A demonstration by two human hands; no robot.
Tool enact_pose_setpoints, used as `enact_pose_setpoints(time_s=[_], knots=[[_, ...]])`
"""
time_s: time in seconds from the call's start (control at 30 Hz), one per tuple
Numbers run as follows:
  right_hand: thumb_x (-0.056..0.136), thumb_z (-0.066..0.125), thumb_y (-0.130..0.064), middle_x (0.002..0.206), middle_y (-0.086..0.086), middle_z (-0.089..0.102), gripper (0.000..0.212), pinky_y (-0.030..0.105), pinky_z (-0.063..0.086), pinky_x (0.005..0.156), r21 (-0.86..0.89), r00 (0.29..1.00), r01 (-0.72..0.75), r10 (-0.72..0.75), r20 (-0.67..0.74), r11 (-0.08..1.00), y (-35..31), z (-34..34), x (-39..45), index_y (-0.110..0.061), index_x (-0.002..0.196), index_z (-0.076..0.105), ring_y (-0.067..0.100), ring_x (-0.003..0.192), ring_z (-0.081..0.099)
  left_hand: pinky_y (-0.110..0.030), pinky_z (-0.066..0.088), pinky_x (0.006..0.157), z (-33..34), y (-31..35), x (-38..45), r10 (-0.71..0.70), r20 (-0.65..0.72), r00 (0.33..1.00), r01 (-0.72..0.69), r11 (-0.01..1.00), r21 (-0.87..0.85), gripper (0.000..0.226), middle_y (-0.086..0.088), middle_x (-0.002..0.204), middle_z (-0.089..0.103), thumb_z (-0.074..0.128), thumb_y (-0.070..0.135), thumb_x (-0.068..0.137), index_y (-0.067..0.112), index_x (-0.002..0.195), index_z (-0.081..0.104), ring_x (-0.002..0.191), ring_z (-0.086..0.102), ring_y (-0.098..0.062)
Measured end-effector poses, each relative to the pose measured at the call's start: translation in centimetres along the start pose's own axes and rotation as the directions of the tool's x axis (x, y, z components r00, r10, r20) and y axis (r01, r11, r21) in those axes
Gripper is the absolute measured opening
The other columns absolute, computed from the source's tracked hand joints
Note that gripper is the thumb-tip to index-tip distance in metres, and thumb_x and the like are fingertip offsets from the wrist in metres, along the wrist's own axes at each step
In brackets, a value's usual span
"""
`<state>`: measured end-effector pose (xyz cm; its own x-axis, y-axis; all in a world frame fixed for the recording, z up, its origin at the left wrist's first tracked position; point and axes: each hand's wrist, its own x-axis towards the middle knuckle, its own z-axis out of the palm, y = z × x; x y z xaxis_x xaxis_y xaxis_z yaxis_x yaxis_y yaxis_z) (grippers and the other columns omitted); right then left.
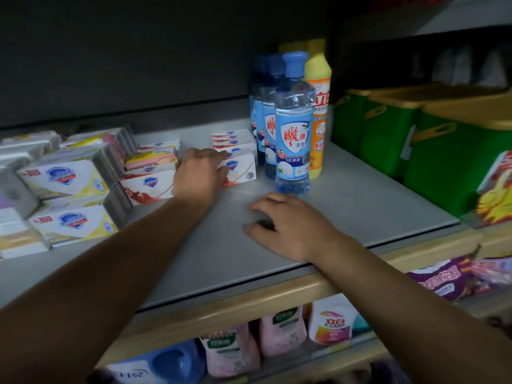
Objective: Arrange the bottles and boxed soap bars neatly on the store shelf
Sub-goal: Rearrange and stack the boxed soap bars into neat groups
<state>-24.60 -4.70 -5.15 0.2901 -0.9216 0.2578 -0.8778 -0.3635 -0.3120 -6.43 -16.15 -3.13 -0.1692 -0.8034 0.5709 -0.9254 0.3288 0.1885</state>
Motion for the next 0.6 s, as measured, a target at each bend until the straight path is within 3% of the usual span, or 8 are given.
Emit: enact_pose_setpoints(time_s=[0.17,0.6], knots=[[0.089,0.048,-0.056,0.135,-0.006,0.053,0.051,0.035,0.042,0.103,0.007,1.0,0.012,-0.012,0.0,1.0,0.3,0.2,0.2,-0.028,0.132,0.054,0.02,0.125,0.046,-0.041,0.042,0.095,1.6,0.0,1.6,0.027,-0.045,0.999,-0.027,1.0,-0.013,0.037,-0.001,0.134,0.059,0.057,0.026,0.092,0.022,0.128,0.062,0.126,0.042,-0.027],[0.089,0.049,-0.055,0.136,-0.007,0.05,0.05,0.036,0.038,0.105,-0.015,1.0,-0.014,0.015,0.026,1.0,0.1,0.0,0.3,-0.031,0.133,0.052,0.023,0.125,0.043,-0.043,0.044,0.1,2.5,0.1,3.6,0.01,0.049,0.999,-0.01,1.0,0.0,0.041,-0.002,0.139,0.055,0.052,0.031,0.095,0.028,0.136,0.055,0.131,0.038,-0.025]])
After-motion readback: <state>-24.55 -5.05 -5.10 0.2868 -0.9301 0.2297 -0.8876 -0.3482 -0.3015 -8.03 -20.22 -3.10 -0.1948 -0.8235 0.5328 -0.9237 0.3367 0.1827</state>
